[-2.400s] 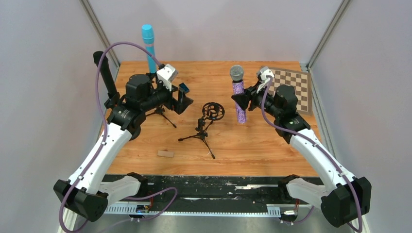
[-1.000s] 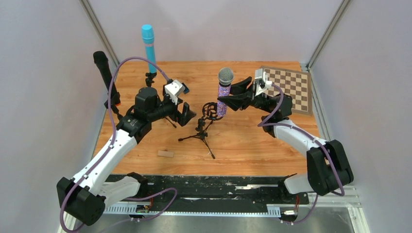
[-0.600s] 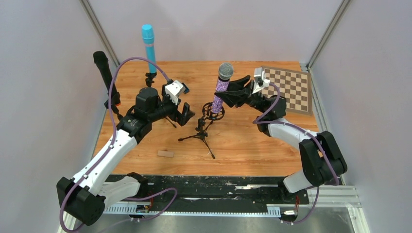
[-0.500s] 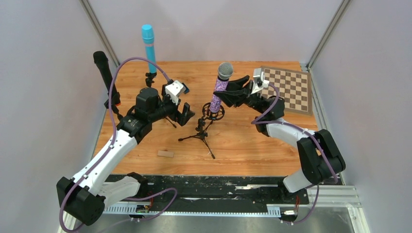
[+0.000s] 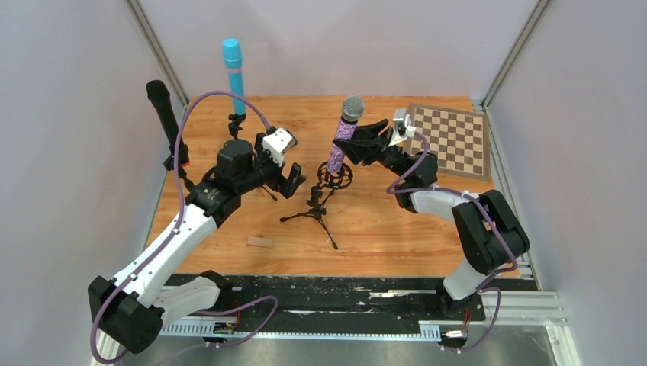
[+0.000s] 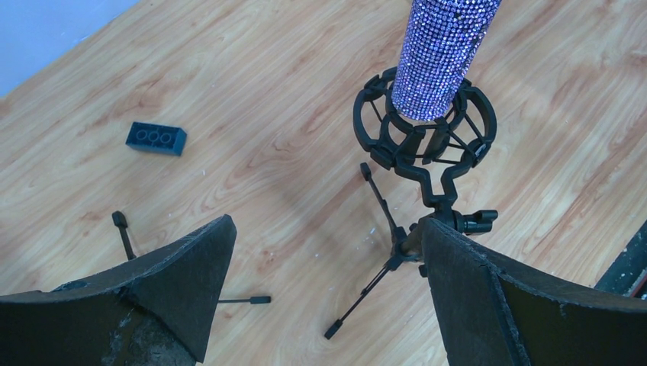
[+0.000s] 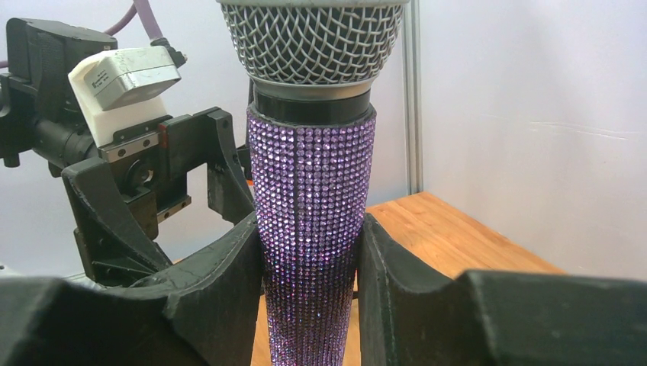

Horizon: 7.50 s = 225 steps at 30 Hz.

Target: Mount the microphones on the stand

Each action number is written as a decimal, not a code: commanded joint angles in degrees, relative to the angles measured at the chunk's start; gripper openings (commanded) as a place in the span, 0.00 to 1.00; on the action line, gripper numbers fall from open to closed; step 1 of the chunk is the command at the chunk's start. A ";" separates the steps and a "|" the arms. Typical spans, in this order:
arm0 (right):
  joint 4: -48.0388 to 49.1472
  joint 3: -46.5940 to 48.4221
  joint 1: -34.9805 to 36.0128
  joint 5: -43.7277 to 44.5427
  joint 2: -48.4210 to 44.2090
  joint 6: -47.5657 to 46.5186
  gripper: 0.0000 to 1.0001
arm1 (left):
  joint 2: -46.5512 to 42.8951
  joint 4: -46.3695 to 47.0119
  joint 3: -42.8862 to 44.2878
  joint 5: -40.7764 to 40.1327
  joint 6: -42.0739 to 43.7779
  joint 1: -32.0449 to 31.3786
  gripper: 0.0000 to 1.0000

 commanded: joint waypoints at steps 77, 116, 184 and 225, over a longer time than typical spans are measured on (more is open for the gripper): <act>-7.50 -13.00 1.73 2.79 -11.14 -14.20 0.00 | 0.52 -1.02 -0.23 -3.36 2.61 -2.62 1.00; -0.30 -15.72 4.28 5.22 -4.72 -11.21 0.40 | 0.77 -1.28 -0.25 -4.24 3.26 -3.01 1.00; -34.36 -36.15 4.12 5.63 -46.86 -13.54 0.97 | 9.40 10.17 -3.38 12.78 6.38 -7.15 0.70; -34.10 -37.25 4.11 4.05 -40.02 -16.15 0.96 | 4.85 18.89 1.92 13.67 0.90 -7.15 0.00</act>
